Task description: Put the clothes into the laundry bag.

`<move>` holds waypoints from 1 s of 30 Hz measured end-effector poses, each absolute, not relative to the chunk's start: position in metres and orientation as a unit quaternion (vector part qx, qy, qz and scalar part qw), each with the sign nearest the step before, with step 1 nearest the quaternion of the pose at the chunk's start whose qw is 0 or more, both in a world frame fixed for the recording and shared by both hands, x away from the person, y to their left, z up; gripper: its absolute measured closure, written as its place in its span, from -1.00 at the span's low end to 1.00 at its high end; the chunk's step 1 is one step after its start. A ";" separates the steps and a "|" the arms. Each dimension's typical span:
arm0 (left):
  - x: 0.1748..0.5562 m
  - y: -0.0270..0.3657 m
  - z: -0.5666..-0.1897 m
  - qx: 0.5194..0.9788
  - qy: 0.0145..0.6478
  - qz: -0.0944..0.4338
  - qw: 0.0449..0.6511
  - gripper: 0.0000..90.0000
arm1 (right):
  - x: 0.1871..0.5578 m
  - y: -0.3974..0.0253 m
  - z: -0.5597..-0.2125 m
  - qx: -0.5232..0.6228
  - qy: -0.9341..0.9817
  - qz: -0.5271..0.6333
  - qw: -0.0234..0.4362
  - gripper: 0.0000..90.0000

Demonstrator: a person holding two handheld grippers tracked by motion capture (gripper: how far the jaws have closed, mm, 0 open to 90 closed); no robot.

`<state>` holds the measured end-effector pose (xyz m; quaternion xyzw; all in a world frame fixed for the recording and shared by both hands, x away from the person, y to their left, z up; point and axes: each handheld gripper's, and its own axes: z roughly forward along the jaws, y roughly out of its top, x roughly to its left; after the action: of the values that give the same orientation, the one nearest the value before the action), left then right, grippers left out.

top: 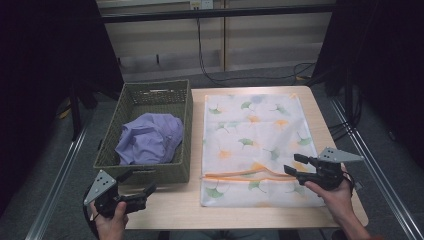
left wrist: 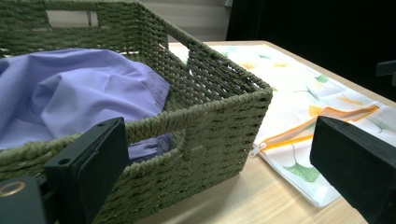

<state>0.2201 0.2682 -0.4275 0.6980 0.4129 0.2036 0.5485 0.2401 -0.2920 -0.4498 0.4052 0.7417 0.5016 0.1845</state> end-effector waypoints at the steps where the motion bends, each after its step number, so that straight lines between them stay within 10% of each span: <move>1: 0.220 0.268 -0.428 0.698 0.414 0.206 0.546 -0.90 | 0.240 -0.292 -0.450 0.405 0.742 0.502 0.183 -0.15; 17: 0.221 0.265 -0.433 0.708 0.406 0.202 0.542 -0.87 | 0.238 -0.296 -0.451 0.401 0.741 0.499 0.202 -0.20; 30: 0.222 0.266 -0.434 0.720 0.399 0.192 0.534 -0.86 | 0.261 -0.272 -0.454 0.394 0.773 0.486 0.105 -0.04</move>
<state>0.2215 0.2658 -0.4341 0.7205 0.3985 0.1924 0.5340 0.2615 -0.2722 -0.4543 0.3940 0.7729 0.4862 0.1049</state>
